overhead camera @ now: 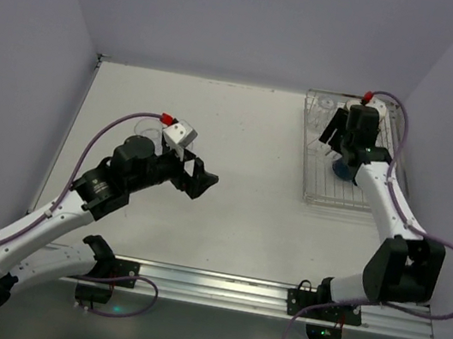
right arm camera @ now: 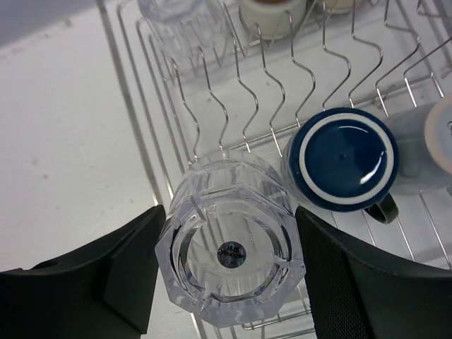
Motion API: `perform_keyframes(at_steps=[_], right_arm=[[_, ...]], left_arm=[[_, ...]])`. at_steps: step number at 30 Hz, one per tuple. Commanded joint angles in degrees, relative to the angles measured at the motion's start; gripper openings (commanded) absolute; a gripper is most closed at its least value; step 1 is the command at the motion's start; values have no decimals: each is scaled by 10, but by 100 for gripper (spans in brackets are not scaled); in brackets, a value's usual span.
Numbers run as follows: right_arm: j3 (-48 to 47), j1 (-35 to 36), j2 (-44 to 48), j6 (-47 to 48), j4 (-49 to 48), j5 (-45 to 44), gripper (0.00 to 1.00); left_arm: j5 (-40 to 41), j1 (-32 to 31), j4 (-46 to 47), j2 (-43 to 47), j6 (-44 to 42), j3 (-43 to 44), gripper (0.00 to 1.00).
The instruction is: Unload the cups from the dish rack
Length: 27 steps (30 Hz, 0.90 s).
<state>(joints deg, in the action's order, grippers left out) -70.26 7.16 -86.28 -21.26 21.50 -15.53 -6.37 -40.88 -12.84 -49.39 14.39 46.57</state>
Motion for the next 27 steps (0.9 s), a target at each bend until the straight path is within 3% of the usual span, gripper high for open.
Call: perform_keyframes(at_steps=[1, 5, 6, 10, 13, 17, 25, 27], right_arm=[[12, 0, 98, -37, -56, 15, 22], [91, 3, 186, -85, -95, 112, 23], [112, 6, 205, -97, -117, 173, 25], [212, 22, 282, -220, -253, 336, 26], [277, 39, 305, -328, -394, 469, 29], [316, 72, 306, -396, -483, 508, 29], [353, 112, 222, -503, -660, 560, 28], [351, 129, 207, -504, -668, 557, 28]], left_arm=[[-52, 3, 57, -3, 55, 34, 100], [-94, 3, 120, -26, 113, 25, 100], [-116, 3, 154, -32, 126, 20, 99], [-160, 3, 306, -76, 202, -14, 95], [-184, 3, 365, -127, 240, -14, 92], [-200, 1, 399, -189, 268, 7, 90], [-175, -1, 432, -215, 283, 12, 82], [-186, -1, 457, -215, 288, 3, 71]])
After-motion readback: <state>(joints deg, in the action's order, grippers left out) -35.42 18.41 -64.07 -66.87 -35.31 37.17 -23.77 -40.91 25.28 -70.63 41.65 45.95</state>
